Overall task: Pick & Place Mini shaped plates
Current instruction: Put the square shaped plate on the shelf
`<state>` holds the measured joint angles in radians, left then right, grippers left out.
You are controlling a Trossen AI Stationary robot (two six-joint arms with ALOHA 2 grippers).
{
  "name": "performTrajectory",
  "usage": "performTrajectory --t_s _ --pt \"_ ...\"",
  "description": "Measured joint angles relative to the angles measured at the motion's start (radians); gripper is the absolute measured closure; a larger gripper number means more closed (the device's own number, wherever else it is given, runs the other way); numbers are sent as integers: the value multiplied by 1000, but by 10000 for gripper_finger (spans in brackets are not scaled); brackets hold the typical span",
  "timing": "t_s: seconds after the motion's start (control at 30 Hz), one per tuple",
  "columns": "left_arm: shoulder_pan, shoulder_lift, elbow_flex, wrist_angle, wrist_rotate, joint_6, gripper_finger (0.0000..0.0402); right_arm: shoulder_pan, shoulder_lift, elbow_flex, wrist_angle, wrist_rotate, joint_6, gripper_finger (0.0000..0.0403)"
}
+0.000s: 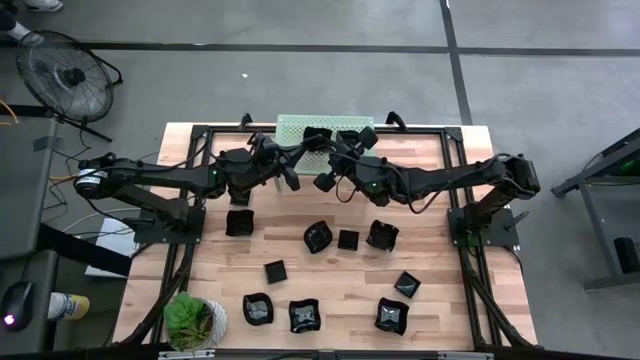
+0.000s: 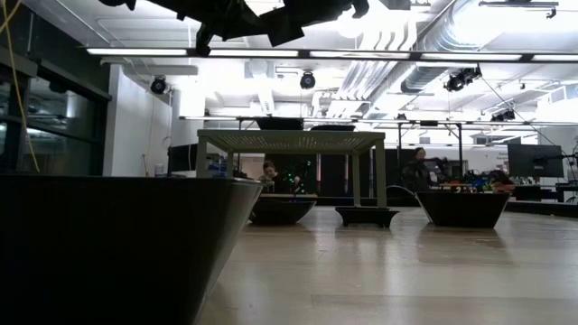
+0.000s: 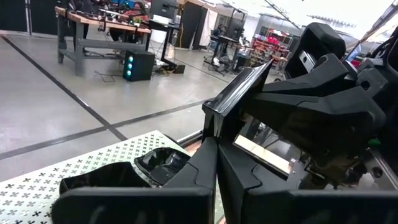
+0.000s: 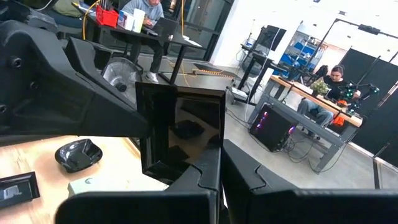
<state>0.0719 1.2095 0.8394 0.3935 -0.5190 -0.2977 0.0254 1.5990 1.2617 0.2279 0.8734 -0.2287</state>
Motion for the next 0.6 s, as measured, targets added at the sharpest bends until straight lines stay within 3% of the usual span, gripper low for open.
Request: performTrajectory --t_s 0.37,0.6 --pt "0 0 0 -2 -4 -21 401 0 0 0 -6 -6 0 399" --pt "0 0 0 -2 -8 -22 401 1 -1 0 -7 -15 1 369"
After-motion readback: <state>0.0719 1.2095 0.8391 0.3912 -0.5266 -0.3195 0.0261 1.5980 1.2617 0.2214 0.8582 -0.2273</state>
